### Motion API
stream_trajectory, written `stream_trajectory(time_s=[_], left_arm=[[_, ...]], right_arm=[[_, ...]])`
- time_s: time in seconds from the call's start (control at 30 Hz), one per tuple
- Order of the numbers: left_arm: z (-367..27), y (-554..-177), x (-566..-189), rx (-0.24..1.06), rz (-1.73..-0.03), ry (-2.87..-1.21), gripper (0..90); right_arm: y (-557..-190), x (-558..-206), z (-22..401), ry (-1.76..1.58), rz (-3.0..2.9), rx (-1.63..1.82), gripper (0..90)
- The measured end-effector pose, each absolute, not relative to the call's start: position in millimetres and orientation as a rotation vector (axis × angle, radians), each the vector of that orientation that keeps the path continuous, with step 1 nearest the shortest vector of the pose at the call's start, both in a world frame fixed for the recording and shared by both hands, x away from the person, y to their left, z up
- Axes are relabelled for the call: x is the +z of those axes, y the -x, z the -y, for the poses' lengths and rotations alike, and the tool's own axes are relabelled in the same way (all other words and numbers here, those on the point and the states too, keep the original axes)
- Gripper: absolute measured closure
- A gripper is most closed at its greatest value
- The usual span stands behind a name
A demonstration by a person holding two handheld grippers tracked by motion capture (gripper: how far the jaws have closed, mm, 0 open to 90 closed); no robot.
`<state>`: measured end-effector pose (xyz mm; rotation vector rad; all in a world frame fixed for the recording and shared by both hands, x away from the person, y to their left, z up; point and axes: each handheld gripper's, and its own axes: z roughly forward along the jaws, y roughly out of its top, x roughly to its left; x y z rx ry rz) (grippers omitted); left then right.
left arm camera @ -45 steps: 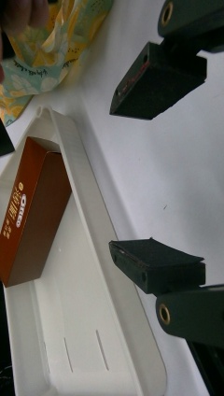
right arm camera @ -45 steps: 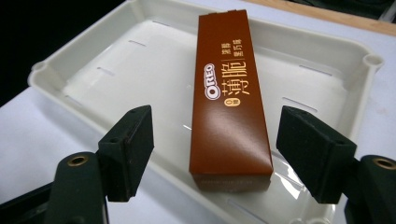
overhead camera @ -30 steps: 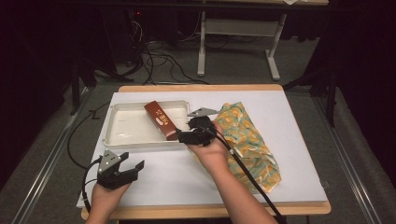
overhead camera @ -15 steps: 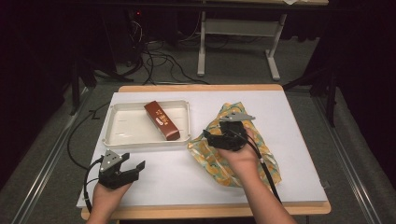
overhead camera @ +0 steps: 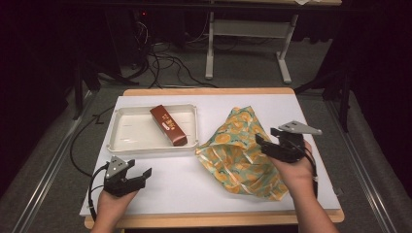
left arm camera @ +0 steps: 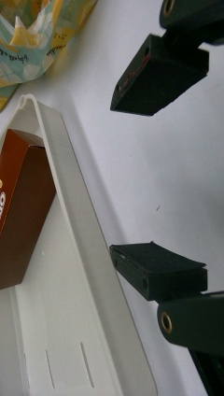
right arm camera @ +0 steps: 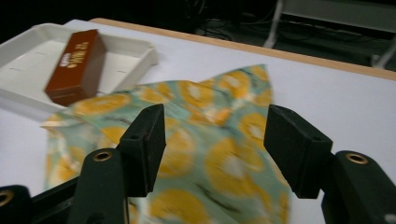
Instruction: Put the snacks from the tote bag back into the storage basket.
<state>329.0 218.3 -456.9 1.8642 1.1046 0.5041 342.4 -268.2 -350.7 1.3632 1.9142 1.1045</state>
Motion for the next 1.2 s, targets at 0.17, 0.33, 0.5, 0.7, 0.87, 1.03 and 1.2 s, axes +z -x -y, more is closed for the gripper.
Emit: stream_trajectory(time_s=[0.17, 0.33, 0.5, 0.7, 0.87, 1.03, 1.2], left_arm=[[-216, -329, -457, 0.515, -1.102, -1.863, 24.0], [-214, -330, -459, 0.528, -1.108, -1.873, 21.9], [-211, -331, -460, 0.532, -1.116, -1.889, 19.6], [-207, -331, -459, 0.561, -1.098, -1.911, 15.3], [-202, -330, -460, 0.598, -1.065, -1.942, 13.9], [-202, -332, -462, 0.615, -1.075, -1.955, 3.0], [-205, -335, -464, 0.602, -1.085, -1.953, 0.0]], right_arm=[[-331, -367, 312, -1.445, -1.842, 1.058, 38.7], [-318, -399, 353, -1.513, -1.751, 1.04, 26.6], [-292, -434, 377, -1.529, -1.682, 0.998, 20.1], [-273, -441, 404, -1.585, -1.593, 0.987, 19.6], [-281, -452, 397, -1.567, -1.669, 0.941, 19.5], [-284, -456, 389, -1.563, -1.7, 0.929, 19.3], [-284, -457, 386, -1.566, -1.715, 0.912, 19.3]])
